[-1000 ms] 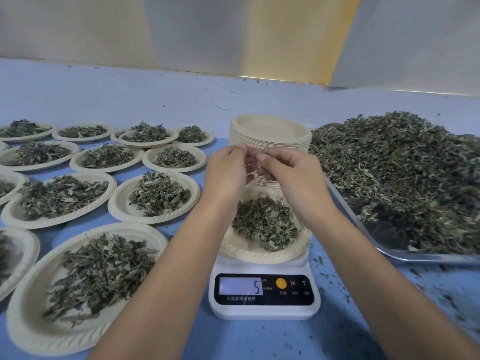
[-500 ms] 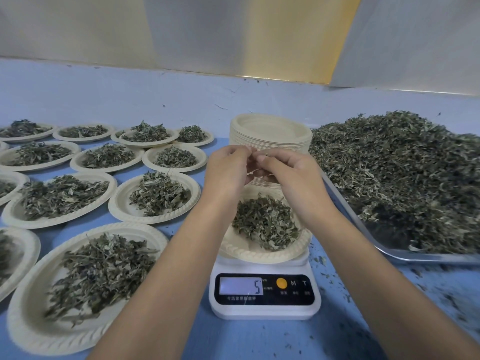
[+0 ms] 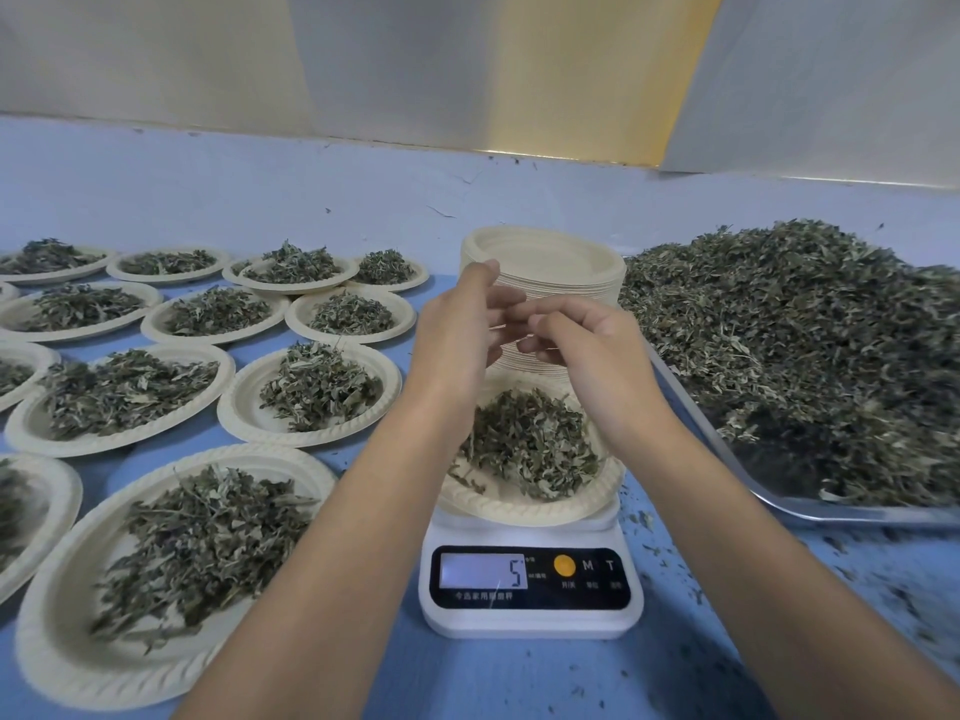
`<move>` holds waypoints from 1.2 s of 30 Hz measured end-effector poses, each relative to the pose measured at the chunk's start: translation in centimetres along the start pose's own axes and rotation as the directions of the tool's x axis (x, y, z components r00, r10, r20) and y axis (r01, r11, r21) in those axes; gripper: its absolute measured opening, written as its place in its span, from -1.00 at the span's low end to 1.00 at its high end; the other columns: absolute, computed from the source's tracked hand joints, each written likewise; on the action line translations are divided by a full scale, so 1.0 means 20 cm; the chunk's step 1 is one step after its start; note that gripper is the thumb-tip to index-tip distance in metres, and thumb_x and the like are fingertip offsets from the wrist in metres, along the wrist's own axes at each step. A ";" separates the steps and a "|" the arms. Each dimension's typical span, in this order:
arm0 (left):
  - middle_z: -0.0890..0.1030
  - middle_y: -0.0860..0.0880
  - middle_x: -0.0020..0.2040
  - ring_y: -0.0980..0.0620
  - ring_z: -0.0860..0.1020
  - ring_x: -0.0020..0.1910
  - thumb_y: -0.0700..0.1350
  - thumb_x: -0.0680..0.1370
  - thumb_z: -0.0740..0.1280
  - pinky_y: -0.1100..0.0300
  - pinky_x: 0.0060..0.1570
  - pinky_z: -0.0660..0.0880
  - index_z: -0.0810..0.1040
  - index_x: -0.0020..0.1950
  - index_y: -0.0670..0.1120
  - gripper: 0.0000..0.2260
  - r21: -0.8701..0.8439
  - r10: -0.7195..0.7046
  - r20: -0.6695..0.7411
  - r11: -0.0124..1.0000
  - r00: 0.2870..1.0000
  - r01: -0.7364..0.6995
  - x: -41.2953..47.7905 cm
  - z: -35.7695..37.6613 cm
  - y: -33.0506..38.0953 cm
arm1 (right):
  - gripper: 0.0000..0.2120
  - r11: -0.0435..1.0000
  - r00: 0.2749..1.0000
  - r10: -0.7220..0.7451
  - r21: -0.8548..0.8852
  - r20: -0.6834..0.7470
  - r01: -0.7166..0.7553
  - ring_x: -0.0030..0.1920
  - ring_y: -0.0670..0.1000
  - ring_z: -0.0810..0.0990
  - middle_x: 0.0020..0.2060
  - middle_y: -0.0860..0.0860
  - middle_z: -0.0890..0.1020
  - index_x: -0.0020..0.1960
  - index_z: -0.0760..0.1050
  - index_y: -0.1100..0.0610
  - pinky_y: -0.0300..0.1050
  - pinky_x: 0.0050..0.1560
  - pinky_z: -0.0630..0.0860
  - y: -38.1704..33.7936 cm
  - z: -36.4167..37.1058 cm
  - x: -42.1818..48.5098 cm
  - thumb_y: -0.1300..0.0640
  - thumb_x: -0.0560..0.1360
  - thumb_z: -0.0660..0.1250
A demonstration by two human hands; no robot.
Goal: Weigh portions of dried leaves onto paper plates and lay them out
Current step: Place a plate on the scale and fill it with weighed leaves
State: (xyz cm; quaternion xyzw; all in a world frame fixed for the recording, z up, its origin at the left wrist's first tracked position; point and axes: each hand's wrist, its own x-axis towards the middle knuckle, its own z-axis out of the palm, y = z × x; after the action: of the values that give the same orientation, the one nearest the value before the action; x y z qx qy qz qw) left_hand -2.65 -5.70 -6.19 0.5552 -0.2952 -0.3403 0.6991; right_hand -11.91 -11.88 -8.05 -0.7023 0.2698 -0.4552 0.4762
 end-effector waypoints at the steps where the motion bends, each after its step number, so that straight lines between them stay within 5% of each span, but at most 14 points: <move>1: 0.69 0.04 -0.29 0.12 0.64 -0.28 0.03 0.58 0.17 0.14 0.01 0.51 0.59 -0.16 -0.08 -0.71 -0.001 -0.004 -0.003 1.000 1.000 0.004 0.00 0.00 0.00 | -0.78 1.000 1.000 0.000 -0.003 0.003 0.000 -0.24 -0.09 0.57 -0.25 -0.01 0.67 -0.10 0.65 0.19 -0.27 -0.14 0.51 0.00 0.00 0.00 0.34 0.50 0.23; 7: 0.67 -0.06 -0.23 0.02 0.61 -0.27 -0.11 0.58 0.16 0.15 -0.05 0.57 0.59 -0.11 -0.15 -0.76 -0.037 -0.007 -0.002 0.999 1.000 0.007 -0.01 0.01 0.00 | -0.77 1.000 1.000 0.005 0.017 0.001 -0.005 -0.35 -0.10 0.53 -0.28 0.08 0.65 -0.12 0.64 0.23 -0.30 -0.25 0.49 0.00 0.01 0.00 0.37 0.47 0.20; 12: 0.69 -0.10 -0.14 -0.02 0.65 -0.15 -0.18 0.56 0.15 0.10 0.03 0.57 0.60 -0.07 -0.18 -0.77 -0.029 0.017 0.018 0.999 1.000 -0.016 -0.01 0.03 0.00 | -0.68 0.999 1.000 0.014 0.036 0.001 -0.014 -0.50 -0.18 0.41 -0.55 -0.11 0.50 -0.40 0.51 0.15 -0.38 -0.45 0.33 -0.01 -0.02 0.01 0.37 0.45 0.16; 18: 0.65 -0.15 -0.11 -0.02 0.61 -0.16 -0.27 0.58 0.12 0.19 -0.03 0.55 0.57 0.06 -0.27 -0.76 -0.033 -0.007 0.058 0.999 0.998 0.009 -0.01 0.16 0.03 | -0.65 0.998 0.999 0.014 0.062 -0.035 -0.012 -0.51 -0.18 0.40 -0.56 -0.10 0.50 -0.44 0.51 0.12 -0.36 -0.47 0.32 0.01 -0.14 0.08 0.35 0.45 0.16; 23: 0.54 -0.30 0.20 -0.17 0.53 0.20 -0.28 0.64 0.02 0.16 0.09 0.51 0.45 0.21 -0.35 -0.71 -0.073 -0.019 0.169 0.997 0.985 0.032 0.00 0.27 0.01 | -0.68 0.992 0.969 0.046 -0.107 -0.241 -0.074 -0.50 -0.17 0.43 -0.52 -0.13 0.54 -0.39 0.57 0.05 -0.23 -0.38 0.32 0.14 -0.40 0.17 0.27 0.45 0.20; 25: 0.56 -0.29 0.17 -0.14 0.56 0.16 -0.27 0.64 0.03 0.15 0.09 0.51 0.49 0.11 -0.31 -0.73 -0.074 -0.026 0.170 0.997 0.985 0.039 -0.01 0.32 -0.01 | -0.78 0.875 0.965 -0.035 -0.474 -0.259 -0.095 -0.31 -0.16 0.52 -0.34 -0.17 0.60 -0.18 0.62 0.05 -0.20 -0.30 0.34 0.24 -0.52 0.19 0.18 0.49 0.21; 27: 0.60 -0.26 0.11 -0.09 0.60 0.06 -0.26 0.63 0.05 0.17 0.05 0.53 0.52 -0.01 -0.25 -0.75 -0.067 -0.025 0.158 0.997 0.987 0.036 -0.01 0.37 -0.02 | -0.73 0.586 0.989 -0.003 -0.802 -0.150 -0.120 0.12 0.03 0.51 0.07 0.00 0.58 0.19 0.53 0.09 -0.13 -0.01 0.38 0.37 -0.64 0.21 0.11 0.53 0.21; 30: 0.62 -0.23 0.08 -0.10 0.61 0.07 -0.26 0.63 0.07 0.17 0.04 0.54 0.52 0.00 -0.25 -0.76 -0.054 -0.016 0.183 0.998 0.983 0.026 -0.02 0.45 -0.03 | -0.47 0.449 0.949 0.272 -0.851 -0.159 -0.272 0.50 0.19 0.06 0.51 0.15 0.15 0.51 0.15 0.09 0.05 0.42 0.06 0.51 -0.72 0.23 -0.06 0.60 0.12; 36: 0.60 -0.22 0.13 -0.09 0.59 0.12 -0.25 0.64 0.07 0.21 0.04 0.53 0.51 0.05 -0.26 -0.77 -0.059 -0.034 0.214 0.997 0.976 0.048 -0.03 0.54 -0.06 | -0.33 0.214 0.817 0.516 -0.885 -0.257 -0.414 0.53 0.20 -0.20 0.52 0.10 -0.31 0.55 -0.26 -0.06 0.16 0.47 -0.13 0.62 -0.74 0.25 -0.28 0.59 -0.07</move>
State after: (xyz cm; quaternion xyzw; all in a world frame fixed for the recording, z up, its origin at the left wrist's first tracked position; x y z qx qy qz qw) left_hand -11.85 -11.59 -5.03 0.4991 -0.3457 -0.4214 0.6737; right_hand -22.32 -27.11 -15.58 -0.7490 0.6485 -0.0304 0.1322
